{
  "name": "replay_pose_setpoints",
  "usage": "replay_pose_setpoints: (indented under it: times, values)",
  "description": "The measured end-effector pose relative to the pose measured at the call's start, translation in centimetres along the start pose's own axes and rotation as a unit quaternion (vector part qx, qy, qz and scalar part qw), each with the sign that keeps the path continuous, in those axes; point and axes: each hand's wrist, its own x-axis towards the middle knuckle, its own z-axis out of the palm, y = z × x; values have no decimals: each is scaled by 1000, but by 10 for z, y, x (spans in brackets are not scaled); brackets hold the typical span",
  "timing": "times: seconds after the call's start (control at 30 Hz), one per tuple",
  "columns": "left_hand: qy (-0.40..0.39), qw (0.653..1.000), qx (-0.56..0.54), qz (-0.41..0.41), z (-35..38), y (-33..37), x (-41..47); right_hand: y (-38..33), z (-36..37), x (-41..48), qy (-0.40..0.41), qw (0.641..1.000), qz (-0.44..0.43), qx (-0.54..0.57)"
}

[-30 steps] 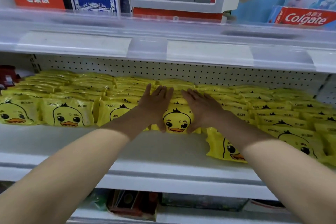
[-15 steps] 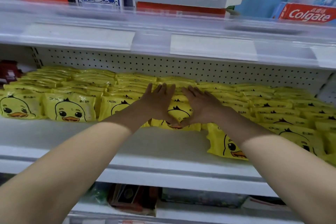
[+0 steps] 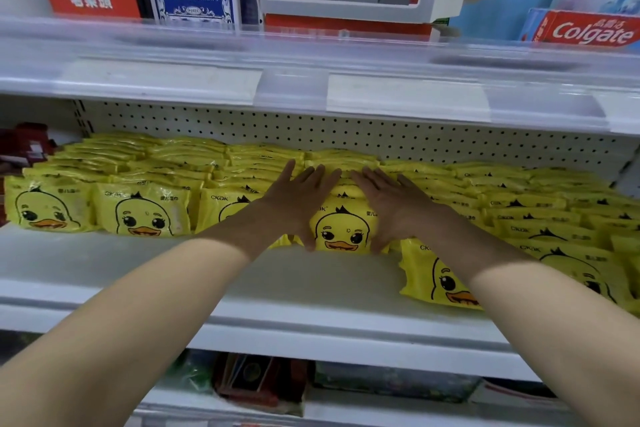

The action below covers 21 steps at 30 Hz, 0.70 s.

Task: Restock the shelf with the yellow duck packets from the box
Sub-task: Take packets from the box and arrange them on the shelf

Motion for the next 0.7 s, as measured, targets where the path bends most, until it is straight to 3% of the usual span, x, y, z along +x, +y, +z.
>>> replay_pose_setpoints:
  times: [0.13,0.23,0.4,0.53,0.7]
  values:
    - [4,1000,10,-6,-1,4,-2,0,5,0,18,1000,-5,11]
    - [-12,1000,-4,-11,-5,3,-4,9,-4,-9,8,996,-15,84]
    - [-8,991,-132,15,-26,26,0,52,-37,-49,56,972,33,226]
    - [25,980,-179,81,-36,78,8,84,-32,-84,-14,970,87,228]
    - [-2,979,-161,121,-38,136,20,102,-4,-112,-107,973,91,184]
